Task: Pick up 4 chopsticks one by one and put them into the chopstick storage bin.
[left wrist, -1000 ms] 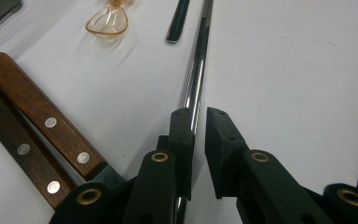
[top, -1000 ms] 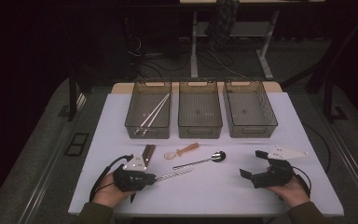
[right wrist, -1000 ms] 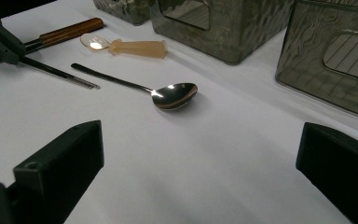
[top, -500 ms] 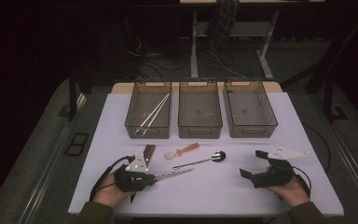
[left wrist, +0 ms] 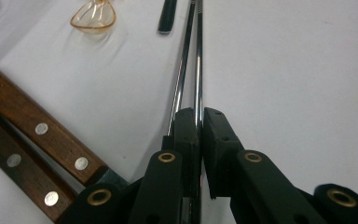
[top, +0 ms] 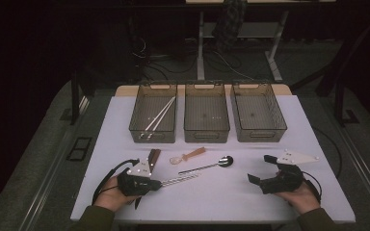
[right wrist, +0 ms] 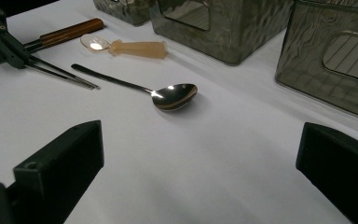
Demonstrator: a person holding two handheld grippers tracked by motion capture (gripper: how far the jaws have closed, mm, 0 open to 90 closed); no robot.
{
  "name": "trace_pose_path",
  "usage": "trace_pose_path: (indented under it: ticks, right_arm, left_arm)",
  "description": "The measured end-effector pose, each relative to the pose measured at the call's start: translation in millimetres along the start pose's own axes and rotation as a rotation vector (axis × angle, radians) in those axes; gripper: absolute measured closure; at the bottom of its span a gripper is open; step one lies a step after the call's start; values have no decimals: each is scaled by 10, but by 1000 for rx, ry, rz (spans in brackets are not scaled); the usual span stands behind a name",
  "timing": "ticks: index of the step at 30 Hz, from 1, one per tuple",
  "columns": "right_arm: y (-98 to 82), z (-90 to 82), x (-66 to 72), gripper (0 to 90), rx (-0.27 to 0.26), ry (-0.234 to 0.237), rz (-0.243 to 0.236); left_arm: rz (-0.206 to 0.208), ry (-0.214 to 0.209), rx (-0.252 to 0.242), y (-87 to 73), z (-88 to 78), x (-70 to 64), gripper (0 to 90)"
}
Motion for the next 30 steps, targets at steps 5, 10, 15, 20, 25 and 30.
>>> trace_pose_path:
  ticks: [5,10,15,20,25,30]
  right_arm:
    - [1,-2,-3,4,-1,0,1]
    - [2,-4,-2,4,-2,0,2]
    - [2,-5,-1,4,-2,0,2]
    - [2,-2,-4,4,-1,0,1]
    - [0,1,1,4,2,0,-3]
    - [-9,18,-6,4,14,2,-4]
  left_arm:
    - [7,3,-2,9,-5,-8,846]
    - [6,6,-21,30,-36,-12,847]
    - [5,14,-35,53,-76,-14,847]
    - [-1,24,-37,78,-92,-24,847]
    - [-13,38,-51,116,-120,-44,847]
    - [-49,57,-58,135,-143,-45,847]
Point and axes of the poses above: each handheld gripper's, and its own axes: z roughly forward along the jaws, y roughly out of its top, x roughly to its left, the point moved 3 cm from there along z, roughly forward along the jaws, and after that the axes turned 1 degree about -z, right-handed, at the moved point
